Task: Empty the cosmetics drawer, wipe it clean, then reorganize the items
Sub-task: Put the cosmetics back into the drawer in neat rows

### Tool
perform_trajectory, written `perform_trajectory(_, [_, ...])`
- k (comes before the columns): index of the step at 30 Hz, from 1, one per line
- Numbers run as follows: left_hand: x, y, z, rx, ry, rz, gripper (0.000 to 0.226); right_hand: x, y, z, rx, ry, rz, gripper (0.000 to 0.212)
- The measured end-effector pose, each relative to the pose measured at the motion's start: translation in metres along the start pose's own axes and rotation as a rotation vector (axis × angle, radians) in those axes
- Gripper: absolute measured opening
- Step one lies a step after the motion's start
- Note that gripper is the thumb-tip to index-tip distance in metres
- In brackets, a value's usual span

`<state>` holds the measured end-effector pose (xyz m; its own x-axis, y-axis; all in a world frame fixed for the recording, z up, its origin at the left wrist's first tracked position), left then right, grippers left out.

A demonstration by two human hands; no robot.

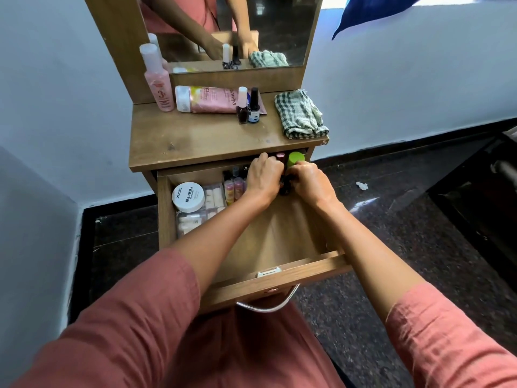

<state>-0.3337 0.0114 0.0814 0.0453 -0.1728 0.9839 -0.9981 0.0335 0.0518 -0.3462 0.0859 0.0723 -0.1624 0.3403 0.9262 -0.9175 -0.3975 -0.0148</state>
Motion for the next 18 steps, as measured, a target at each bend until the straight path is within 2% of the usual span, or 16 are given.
perform_trajectory(9, [-0.0023,-0.0016,-0.0011,-0.012,0.060,0.001,0.027,-0.0022,-0.0045,0.0022,0.022,-0.047,-0.031,0.028])
perform_trajectory(14, [-0.0022,-0.0049,0.0005,-0.017,0.010,0.000,0.026,-0.0039,-0.0076,0.0023,0.038,-0.076,-0.023,0.034])
perform_trajectory(18, [0.0032,-0.0062,0.0016,-0.026,-0.035,-0.027,0.026,0.0060,-0.0089,0.0056,0.046,-0.099,-0.059,0.029])
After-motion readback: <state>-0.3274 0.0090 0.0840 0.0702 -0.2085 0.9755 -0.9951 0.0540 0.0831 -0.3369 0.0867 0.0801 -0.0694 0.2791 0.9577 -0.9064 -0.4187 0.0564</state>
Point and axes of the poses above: each hand's wrist, its own y-axis towards the middle knuckle, its own x-axis out of the back of the hand, z = x × y, the point moved 9 cm from there along y, towards the middle knuckle, and after that the axes turned 2 degrees about z, right-handed, at the moved point
